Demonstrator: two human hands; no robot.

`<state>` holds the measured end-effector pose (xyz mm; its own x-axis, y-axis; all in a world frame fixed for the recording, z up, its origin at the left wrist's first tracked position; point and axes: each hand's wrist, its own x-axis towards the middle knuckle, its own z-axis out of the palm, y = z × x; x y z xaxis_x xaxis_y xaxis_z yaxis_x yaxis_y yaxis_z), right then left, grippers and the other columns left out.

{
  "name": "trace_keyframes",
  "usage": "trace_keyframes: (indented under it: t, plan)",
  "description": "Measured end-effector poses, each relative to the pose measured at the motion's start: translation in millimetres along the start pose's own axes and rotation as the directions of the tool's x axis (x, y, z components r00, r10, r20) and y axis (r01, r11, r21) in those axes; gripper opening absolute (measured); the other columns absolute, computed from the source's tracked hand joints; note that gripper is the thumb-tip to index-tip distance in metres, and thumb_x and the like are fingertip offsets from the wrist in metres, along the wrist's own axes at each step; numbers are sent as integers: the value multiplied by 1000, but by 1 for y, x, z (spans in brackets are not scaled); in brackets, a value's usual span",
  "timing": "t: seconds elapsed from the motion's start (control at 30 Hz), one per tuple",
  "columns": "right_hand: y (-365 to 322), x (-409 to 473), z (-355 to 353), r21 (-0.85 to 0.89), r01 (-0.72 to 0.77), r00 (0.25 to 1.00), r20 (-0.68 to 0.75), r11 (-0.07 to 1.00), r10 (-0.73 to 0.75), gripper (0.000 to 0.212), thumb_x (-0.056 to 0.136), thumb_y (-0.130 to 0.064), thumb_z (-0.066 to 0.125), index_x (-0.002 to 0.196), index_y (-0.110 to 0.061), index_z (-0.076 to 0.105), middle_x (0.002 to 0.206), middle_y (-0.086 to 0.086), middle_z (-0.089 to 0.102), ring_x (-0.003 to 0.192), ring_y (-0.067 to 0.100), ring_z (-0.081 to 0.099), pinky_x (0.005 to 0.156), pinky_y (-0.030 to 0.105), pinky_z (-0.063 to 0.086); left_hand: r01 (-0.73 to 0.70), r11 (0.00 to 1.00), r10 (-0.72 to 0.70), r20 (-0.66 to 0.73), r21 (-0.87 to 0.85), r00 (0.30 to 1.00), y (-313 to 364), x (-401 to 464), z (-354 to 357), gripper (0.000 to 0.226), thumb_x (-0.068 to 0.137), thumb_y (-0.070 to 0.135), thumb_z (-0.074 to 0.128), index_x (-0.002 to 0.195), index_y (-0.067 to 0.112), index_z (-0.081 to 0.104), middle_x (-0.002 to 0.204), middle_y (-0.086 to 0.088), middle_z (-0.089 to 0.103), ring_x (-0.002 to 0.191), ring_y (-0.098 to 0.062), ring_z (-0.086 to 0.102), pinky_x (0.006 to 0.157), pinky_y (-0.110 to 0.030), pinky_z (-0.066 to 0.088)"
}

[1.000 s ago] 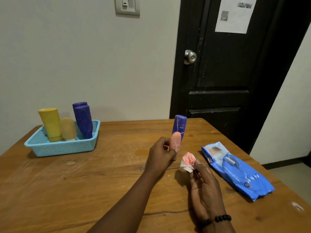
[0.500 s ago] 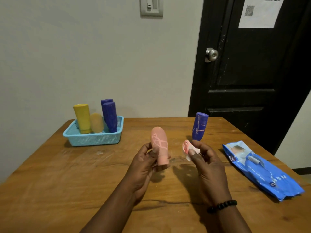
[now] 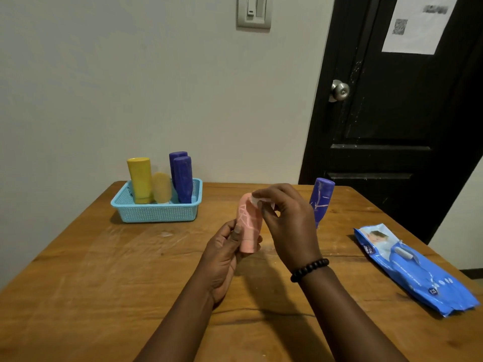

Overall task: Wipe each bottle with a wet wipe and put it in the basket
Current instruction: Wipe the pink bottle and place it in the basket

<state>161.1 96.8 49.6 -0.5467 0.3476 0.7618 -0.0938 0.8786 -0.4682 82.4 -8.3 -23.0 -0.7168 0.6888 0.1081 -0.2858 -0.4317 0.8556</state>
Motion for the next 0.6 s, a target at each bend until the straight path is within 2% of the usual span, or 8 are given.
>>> trace_keyframes:
  t: [0.07, 0.2, 0.33, 0.4, 0.53, 0.6]
  plan:
    - [-2, 0, 5, -36, 24, 999, 22, 999, -24, 25, 80, 0, 71, 103, -10, 70, 105, 2, 64, 92, 4, 56, 74, 8, 47, -12, 999, 12, -5, 38, 1000, 0, 1, -1, 43, 91, 27, 58, 131, 10, 58, 121, -15, 70, 105, -25, 69, 94, -43, 54]
    - [-2, -7, 8, -53, 8, 999, 33, 999, -7, 26, 79, 0, 72, 103, -9, 71, 107, 5, 65, 96, 13, 61, 78, 18, 53, -23, 994, 24, -13, 109, 1000, -2, 2, -2, 38, 96, 25, 55, 132, 10, 58, 121, -13, 70, 108, -23, 69, 87, -34, 56]
    - [-1, -18, 8, -25, -52, 998, 36, 998, 53, 26, 79, 0, 69, 102, -12, 70, 109, 2, 65, 99, 13, 61, 80, 23, 56, -1, 986, 8, -40, 166, 999, -6, 4, -3, 38, 97, 29, 57, 131, 14, 61, 123, -11, 70, 119, -30, 63, 101, -48, 51]
    - [-1, -26, 10, -26, -80, 996, 42, 996, 81, 25, 80, -1, 69, 102, -14, 70, 109, 0, 65, 101, 12, 61, 82, 26, 57, 8, 986, 2, -55, 167, 998, -7, 4, -3, 38, 96, 31, 58, 131, 16, 62, 123, -10, 70, 119, -30, 63, 102, -50, 50]
    - [-3, -39, 13, -39, -75, 997, 9, 996, 75, 25, 80, -3, 67, 100, -17, 71, 107, -3, 66, 100, 8, 60, 82, 25, 56, 10, 991, 1, -82, 136, 997, -7, 5, -3, 38, 96, 31, 59, 130, 15, 62, 122, -10, 70, 116, -28, 65, 92, -42, 54]
    - [-5, -43, 14, -32, -86, 996, 2, 996, 86, 28, 80, 2, 68, 99, -18, 71, 106, -4, 66, 98, 5, 60, 82, 19, 54, 2, 993, 10, -96, 121, 995, -7, 4, -3, 35, 97, 29, 58, 129, 14, 62, 119, -9, 71, 112, -24, 67, 88, -38, 55]
